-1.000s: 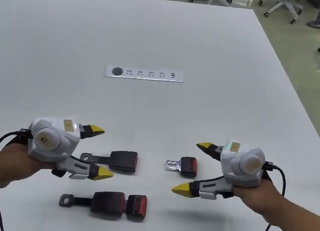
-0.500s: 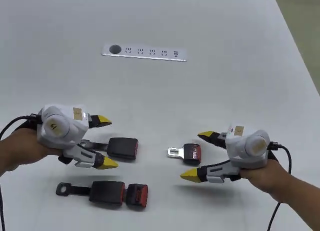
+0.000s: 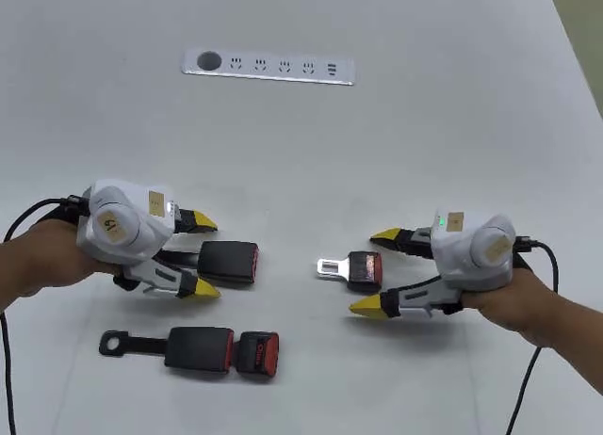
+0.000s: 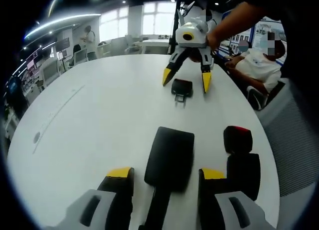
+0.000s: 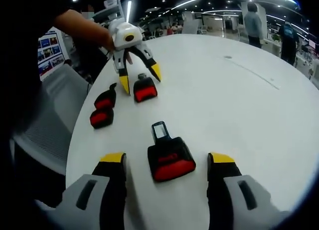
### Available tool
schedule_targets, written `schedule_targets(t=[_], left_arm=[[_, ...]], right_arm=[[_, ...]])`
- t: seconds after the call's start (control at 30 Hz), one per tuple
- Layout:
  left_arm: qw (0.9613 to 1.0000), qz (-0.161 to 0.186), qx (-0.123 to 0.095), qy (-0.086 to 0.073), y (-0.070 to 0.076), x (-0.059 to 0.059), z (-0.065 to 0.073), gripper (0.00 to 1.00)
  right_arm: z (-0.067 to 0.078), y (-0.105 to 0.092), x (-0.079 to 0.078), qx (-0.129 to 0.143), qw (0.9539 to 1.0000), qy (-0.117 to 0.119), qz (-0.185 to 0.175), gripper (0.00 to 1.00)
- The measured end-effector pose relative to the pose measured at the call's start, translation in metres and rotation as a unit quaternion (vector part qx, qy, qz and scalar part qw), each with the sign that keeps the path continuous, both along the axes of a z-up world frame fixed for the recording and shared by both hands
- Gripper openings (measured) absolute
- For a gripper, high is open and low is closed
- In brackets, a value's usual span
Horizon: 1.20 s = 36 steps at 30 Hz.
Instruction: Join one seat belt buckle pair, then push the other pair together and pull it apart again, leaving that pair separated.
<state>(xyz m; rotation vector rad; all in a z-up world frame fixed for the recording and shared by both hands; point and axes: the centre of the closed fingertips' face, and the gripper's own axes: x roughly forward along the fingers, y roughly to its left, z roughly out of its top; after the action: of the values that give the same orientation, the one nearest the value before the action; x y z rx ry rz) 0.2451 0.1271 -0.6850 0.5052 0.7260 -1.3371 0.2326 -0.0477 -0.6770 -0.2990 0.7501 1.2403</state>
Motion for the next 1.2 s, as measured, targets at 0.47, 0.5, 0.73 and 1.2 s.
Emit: schedule_targets(t=[0.47, 0.5, 0.73, 1.2], left_arm=[[0.9982, -0.054, 0.009, -0.022, -0.0010, 0.0022, -0.0021, 0.39], [0.9982, -0.055, 0.008, -0.023, -0.0016, 0.0026, -0.0021, 0.38], [0.9976, -0.064, 0.011, -0.024, -0.0004, 0.0004, -0.0031, 0.33], [0.9973, -0.071, 0.014, -0.016, 0.0052, -0.0037, -0.0043, 0.33]], right_arm=[[-0.0040, 0.0008, 0.0007, -0.021, 0.9986, -0.017, 0.046, 0.48], [-0.0056, 0.0005, 0.0021, -0.027, 0.9978, -0.028, 0.053, 0.46], [-0.0093, -0.0007, 0.0066, -0.039, 0.9971, -0.038, 0.053, 0.35], [-0.0055, -0.0017, 0.0037, -0.021, 0.9969, -0.033, 0.067, 0.34]])
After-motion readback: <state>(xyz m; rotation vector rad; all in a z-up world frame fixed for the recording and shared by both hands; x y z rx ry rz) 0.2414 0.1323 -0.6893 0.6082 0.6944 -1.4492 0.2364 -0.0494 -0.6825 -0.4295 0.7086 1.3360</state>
